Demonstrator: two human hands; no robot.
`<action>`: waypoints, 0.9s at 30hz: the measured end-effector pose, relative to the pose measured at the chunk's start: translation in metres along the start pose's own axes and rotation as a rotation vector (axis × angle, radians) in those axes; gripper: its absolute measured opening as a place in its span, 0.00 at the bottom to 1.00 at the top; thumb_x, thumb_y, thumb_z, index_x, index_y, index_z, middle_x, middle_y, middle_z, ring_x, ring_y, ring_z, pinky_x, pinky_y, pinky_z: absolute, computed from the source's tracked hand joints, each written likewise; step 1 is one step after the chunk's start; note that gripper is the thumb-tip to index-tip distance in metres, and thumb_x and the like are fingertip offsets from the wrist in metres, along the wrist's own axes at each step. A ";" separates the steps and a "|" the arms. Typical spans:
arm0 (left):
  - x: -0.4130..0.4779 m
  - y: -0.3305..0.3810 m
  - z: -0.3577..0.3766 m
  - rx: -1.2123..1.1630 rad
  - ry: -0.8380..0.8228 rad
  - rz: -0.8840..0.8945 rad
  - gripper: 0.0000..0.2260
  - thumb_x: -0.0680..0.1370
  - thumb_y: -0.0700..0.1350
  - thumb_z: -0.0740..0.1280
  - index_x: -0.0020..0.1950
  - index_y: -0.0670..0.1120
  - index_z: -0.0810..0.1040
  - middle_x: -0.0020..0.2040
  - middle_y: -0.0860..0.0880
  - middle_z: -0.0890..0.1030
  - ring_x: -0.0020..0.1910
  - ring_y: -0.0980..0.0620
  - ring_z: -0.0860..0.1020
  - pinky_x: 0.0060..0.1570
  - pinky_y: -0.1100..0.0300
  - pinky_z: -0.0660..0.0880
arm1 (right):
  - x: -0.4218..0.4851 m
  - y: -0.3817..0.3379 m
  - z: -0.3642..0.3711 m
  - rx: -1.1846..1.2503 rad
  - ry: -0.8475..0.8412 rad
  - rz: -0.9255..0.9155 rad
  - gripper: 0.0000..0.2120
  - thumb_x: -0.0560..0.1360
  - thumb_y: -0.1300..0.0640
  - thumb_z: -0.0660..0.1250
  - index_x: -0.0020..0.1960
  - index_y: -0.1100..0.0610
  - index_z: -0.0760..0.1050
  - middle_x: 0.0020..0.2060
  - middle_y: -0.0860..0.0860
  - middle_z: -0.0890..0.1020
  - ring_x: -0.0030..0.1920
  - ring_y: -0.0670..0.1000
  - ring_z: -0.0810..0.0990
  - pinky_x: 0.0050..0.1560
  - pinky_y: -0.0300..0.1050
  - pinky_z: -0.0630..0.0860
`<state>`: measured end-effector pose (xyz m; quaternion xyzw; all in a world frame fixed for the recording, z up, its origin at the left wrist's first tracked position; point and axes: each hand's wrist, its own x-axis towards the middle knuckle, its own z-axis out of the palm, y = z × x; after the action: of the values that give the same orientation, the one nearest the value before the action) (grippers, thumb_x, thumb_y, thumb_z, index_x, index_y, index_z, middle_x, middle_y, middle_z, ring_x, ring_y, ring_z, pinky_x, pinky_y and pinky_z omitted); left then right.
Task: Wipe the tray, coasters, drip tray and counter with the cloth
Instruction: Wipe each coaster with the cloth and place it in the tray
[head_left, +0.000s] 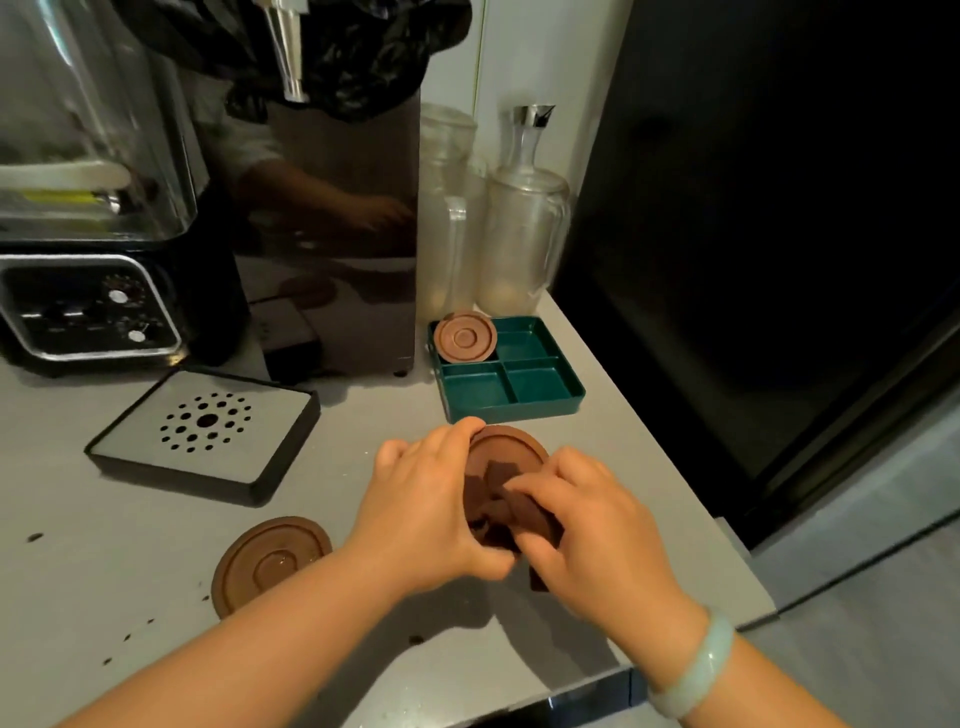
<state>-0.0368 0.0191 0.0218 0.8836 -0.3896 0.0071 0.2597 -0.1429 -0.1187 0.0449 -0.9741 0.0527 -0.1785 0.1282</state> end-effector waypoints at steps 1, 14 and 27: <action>0.000 0.005 0.002 -0.002 -0.008 -0.009 0.47 0.52 0.67 0.66 0.70 0.56 0.58 0.61 0.58 0.72 0.59 0.54 0.72 0.57 0.59 0.58 | 0.002 -0.001 0.001 -0.002 -0.012 -0.024 0.15 0.62 0.49 0.68 0.49 0.45 0.79 0.40 0.46 0.76 0.42 0.52 0.77 0.34 0.39 0.66; 0.030 0.046 0.013 -0.068 0.183 -0.182 0.45 0.52 0.63 0.72 0.67 0.55 0.65 0.57 0.60 0.74 0.57 0.57 0.73 0.58 0.61 0.62 | 0.044 0.042 -0.019 0.270 -0.020 -0.170 0.16 0.68 0.54 0.66 0.55 0.44 0.78 0.45 0.47 0.74 0.48 0.51 0.74 0.41 0.45 0.74; 0.027 0.063 0.017 -0.149 0.258 -0.178 0.44 0.52 0.65 0.76 0.65 0.62 0.63 0.55 0.67 0.69 0.56 0.58 0.73 0.53 0.67 0.71 | 0.070 0.092 -0.065 -0.145 0.025 -0.474 0.11 0.64 0.57 0.74 0.47 0.51 0.81 0.39 0.52 0.74 0.38 0.55 0.74 0.28 0.42 0.66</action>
<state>-0.0647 -0.0430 0.0417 0.8846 -0.2729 0.0686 0.3720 -0.1060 -0.2331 0.1024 -0.9637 -0.1628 -0.2114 0.0116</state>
